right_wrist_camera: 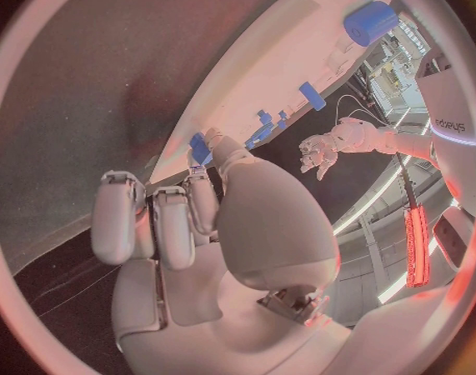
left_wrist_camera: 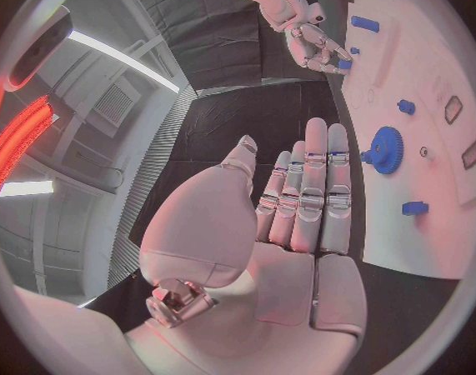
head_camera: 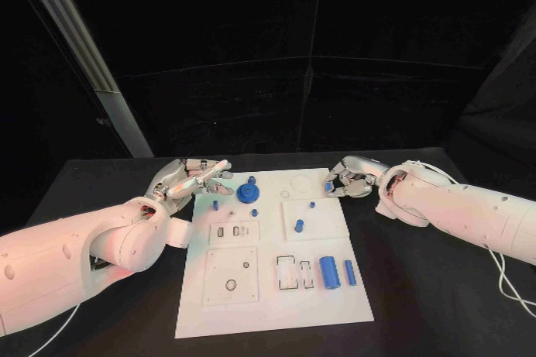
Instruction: Assemble the parts on the task board
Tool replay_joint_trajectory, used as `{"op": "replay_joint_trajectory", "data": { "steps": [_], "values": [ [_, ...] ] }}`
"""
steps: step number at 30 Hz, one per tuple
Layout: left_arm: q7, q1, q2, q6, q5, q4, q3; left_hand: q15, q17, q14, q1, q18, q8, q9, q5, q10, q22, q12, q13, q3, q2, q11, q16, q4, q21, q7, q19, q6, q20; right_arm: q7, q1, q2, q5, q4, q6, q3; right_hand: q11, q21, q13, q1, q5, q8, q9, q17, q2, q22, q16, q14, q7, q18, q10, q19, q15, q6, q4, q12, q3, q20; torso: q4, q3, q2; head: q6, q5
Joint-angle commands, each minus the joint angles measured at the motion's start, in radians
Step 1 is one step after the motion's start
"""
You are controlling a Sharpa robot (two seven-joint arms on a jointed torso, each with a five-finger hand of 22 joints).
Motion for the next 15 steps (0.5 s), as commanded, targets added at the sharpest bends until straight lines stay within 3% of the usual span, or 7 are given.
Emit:
{"op": "replay_joint_trajectory", "data": {
  "steps": [1,7,8,15],
  "values": [
    [0.003,0.001,-0.001,0.014,0.0,0.001,0.0,0.002,0.001,-0.007,0.002,0.013,-0.004,0.0,-0.001,-0.001,-0.001,-0.004,0.0,0.0,0.012,0.002,0.005,-0.004,-0.003,0.004,-0.003,-0.001,0.005,0.008,0.002,0.0,0.018,0.003,-0.078,0.0,-0.012,0.008,0.022,0.018,-0.012,0.03,0.022,0.151,0.036,0.005,0.004,0.079,-0.029,0.001,0.002,0.001,-0.01,0.049,-0.007,0.003,0.025,-0.011,0.0006,0.0001,0.0,-0.002,0.0],
    [0.003,0.001,-0.003,0.013,0.0,0.002,0.0,0.002,0.001,-0.007,0.002,0.013,-0.004,0.0,-0.001,-0.001,-0.001,-0.004,0.0,0.0,0.012,0.002,0.005,-0.004,-0.003,0.004,-0.003,-0.001,0.005,-0.004,0.002,-0.012,0.048,0.044,-0.123,0.001,-0.01,0.01,0.019,0.006,-0.005,0.027,0.023,0.153,0.03,0.009,0.005,0.08,-0.027,0.0,0.002,0.004,-0.011,0.038,-0.019,-0.002,0.054,-0.015,0.0012,-0.0021,-0.004,-0.002,-0.001],
    [0.003,0.001,-0.004,0.013,0.0,0.002,0.0,0.002,0.001,-0.007,0.002,0.013,-0.004,0.0,-0.001,-0.001,-0.001,-0.004,0.0,0.0,0.012,0.002,0.005,-0.004,-0.003,0.004,-0.003,-0.001,0.005,-0.011,0.002,-0.016,0.052,0.056,-0.127,0.001,-0.009,0.01,0.017,0.002,-0.004,0.025,0.022,0.154,0.026,0.009,0.005,0.08,-0.025,0.0,0.001,0.003,-0.011,0.034,-0.02,-0.004,0.056,-0.015,-0.0001,-0.0009,-0.003,-0.001,0.0],
    [0.001,0.002,-0.006,0.015,0.0,-0.002,0.0,0.002,0.002,-0.008,0.002,0.013,-0.004,0.0,-0.001,-0.001,-0.001,-0.004,0.0,0.0,0.012,0.002,0.005,-0.005,-0.003,0.004,-0.003,-0.001,0.005,-0.113,0.006,-0.039,0.08,0.195,-0.156,0.002,-0.005,0.008,0.011,-0.019,-0.009,0.017,0.02,0.154,0.016,0.007,0.005,0.08,-0.02,0.001,-0.003,0.002,-0.007,0.022,-0.019,-0.012,0.069,-0.013,-0.0001,-0.0069,-0.015,-0.009,0.001]
  ]
}}
